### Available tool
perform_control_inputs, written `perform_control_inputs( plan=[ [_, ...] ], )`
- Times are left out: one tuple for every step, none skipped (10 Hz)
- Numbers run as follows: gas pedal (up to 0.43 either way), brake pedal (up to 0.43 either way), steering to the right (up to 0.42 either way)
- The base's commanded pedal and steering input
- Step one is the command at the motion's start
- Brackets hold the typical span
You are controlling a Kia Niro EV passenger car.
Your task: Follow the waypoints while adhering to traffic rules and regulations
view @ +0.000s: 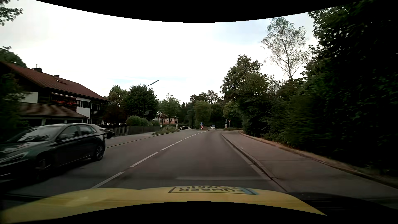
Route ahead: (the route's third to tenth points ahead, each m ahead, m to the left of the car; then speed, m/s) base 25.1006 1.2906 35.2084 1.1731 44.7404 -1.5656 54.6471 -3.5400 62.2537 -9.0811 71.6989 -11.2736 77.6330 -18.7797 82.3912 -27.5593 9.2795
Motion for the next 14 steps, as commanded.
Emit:
perform_control_inputs(
  plan=[
    [0.067,0.000,0.005],
    [0.067,0.000,0.010],
    [0.067,0.000,0.011],
    [0.067,0.000,0.011],
    [0.059,0.000,0.011],
    [0.059,0.000,0.011],
    [0.059,0.000,0.011],
    [0.059,0.000,0.012],
    [0.047,0.000,0.012],
    [0.039,0.000,0.012],
    [0.020,0.000,0.013],
    [0.000,0.000,0.013],
    [0.000,0.000,0.014],
    [0.000,0.000,0.017]
  ],
)
